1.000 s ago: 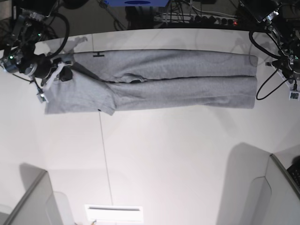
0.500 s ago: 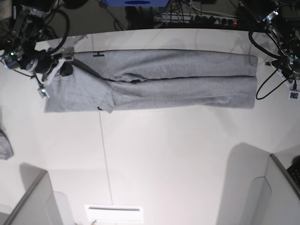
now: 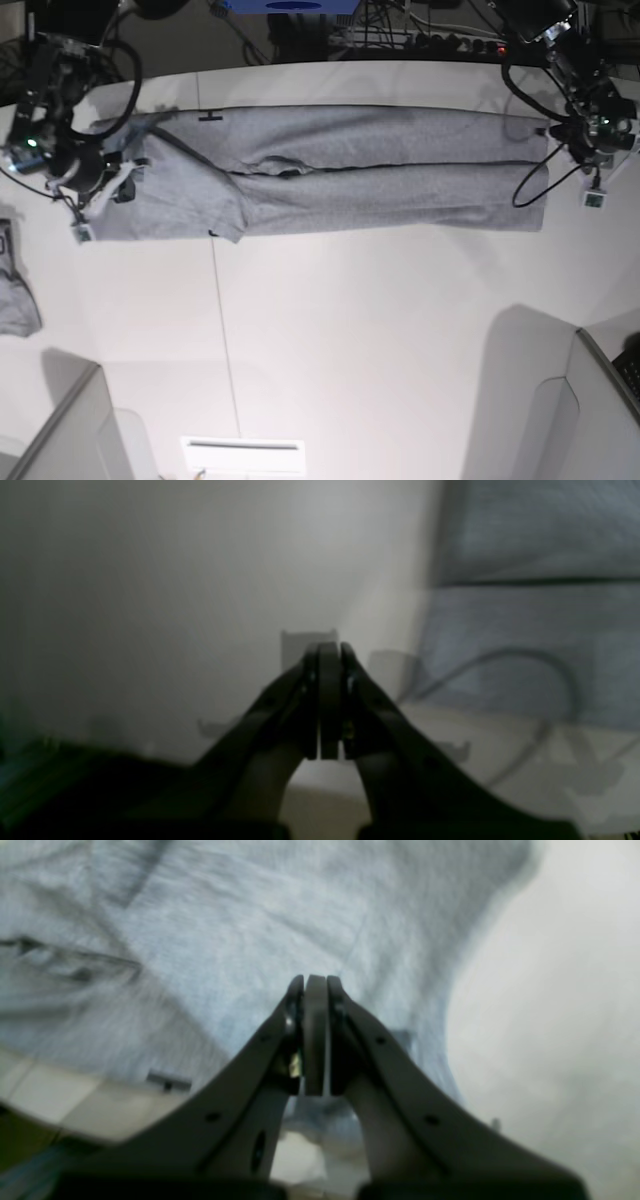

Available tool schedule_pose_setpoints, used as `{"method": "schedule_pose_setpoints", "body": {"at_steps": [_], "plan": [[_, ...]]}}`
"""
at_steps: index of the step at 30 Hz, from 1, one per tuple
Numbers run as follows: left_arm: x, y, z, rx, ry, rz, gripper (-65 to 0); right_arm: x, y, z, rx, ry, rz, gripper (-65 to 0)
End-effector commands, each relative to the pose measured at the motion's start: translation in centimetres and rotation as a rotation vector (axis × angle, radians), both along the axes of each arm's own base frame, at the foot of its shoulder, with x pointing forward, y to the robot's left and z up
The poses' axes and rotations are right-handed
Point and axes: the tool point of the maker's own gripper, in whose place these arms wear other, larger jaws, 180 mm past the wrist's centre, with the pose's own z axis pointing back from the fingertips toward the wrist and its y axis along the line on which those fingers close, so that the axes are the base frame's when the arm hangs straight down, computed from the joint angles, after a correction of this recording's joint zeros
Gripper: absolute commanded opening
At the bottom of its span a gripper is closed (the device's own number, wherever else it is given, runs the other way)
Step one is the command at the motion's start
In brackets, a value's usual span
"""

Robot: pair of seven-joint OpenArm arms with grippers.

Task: Fold the T-shirt properly
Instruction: 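Lower the left gripper to the other end of the folded strip, then close both grippers on the two ends of the grey strip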

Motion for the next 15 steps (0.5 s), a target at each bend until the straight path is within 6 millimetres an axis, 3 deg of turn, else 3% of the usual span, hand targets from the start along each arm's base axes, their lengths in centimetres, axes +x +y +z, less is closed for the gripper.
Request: {"method": "schedule_pose_setpoints", "body": {"at_steps": [1,5,10,15], "plan": [[0.8,-0.1,0.7,0.014,-0.028,-0.022,-65.0,1.2,-0.4,0.4,-0.020,-0.037,-0.001,-65.0],[2.3,-2.2,-1.0,-0.049,-0.082,-0.035,-65.0,1.5,-1.7,-1.6,-0.107,0.005,-0.026,-65.0],[1.3,-2.9,-5.0,-0.135,-0.009,-0.003,-65.0,0.9,-2.7,-4.6,-0.153,0.080,-0.048,-65.0],[1.2,-3.1,-7.9,-0.197,-0.036,0.063,-65.0,1.8,-2.9,-6.8,-0.124,0.109,-0.074,-65.0]]}}
